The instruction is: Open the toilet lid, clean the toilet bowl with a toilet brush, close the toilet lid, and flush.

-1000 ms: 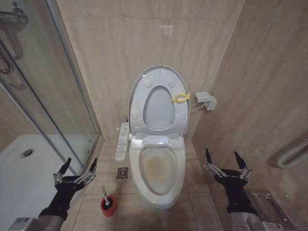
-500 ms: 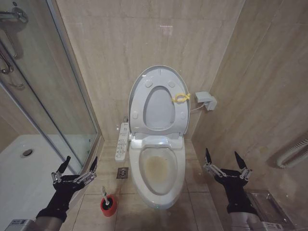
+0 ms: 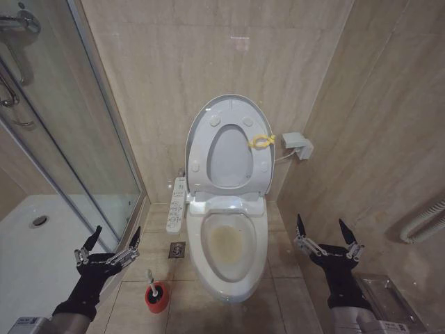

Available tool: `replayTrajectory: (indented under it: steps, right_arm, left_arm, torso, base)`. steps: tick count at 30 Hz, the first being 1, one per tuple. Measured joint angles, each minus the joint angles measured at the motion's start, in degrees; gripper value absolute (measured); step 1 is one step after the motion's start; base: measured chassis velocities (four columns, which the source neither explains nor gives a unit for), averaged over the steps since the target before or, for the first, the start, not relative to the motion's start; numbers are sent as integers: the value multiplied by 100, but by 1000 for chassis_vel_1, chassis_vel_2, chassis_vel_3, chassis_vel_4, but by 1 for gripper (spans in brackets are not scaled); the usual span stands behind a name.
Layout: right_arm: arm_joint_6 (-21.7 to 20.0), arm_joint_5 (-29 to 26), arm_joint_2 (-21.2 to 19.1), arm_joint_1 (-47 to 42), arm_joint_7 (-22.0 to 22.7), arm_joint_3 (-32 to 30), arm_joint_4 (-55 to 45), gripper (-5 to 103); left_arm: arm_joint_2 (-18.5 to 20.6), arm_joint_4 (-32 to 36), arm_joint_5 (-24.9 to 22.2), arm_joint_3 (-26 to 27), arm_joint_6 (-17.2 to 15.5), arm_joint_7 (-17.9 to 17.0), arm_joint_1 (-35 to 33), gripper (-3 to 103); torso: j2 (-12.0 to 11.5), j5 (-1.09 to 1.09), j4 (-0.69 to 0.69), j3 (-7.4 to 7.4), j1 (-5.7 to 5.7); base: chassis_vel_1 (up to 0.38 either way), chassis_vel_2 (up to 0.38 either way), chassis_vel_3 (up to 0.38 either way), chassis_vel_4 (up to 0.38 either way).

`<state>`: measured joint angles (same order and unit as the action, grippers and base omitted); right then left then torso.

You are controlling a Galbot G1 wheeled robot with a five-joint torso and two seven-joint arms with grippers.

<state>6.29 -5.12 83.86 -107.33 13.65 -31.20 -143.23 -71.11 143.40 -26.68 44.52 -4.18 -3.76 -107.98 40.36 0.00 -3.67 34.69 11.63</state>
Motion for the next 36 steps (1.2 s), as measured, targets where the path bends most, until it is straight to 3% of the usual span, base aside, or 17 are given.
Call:
replayTrajectory:
  steps: [17, 30, 36]
  right_arm:
    - [-113, -2, 33, 7, -78, -76, 0, 100]
    - [-2268, -329, 745, 169, -1573, -1512, 0, 100]
    - [-2218, -609, 728, 330, -1598, -1471, 2, 100]
  left_arm:
    - [1, -10, -3, -4, 10, 5, 2, 100]
    - [1, -15, -4, -4, 12, 6, 2, 100]
    - [2, -15, -4, -5, 13, 6, 2, 100]
  torso:
    - [0, 0, 1, 0, 0]
    - [0, 0, -1, 0, 0]
    - [0, 0, -4, 0, 0]
  base:
    - [0, 0, 0, 0]
    - [0, 0, 0, 0]
    - [0, 0, 0, 0]
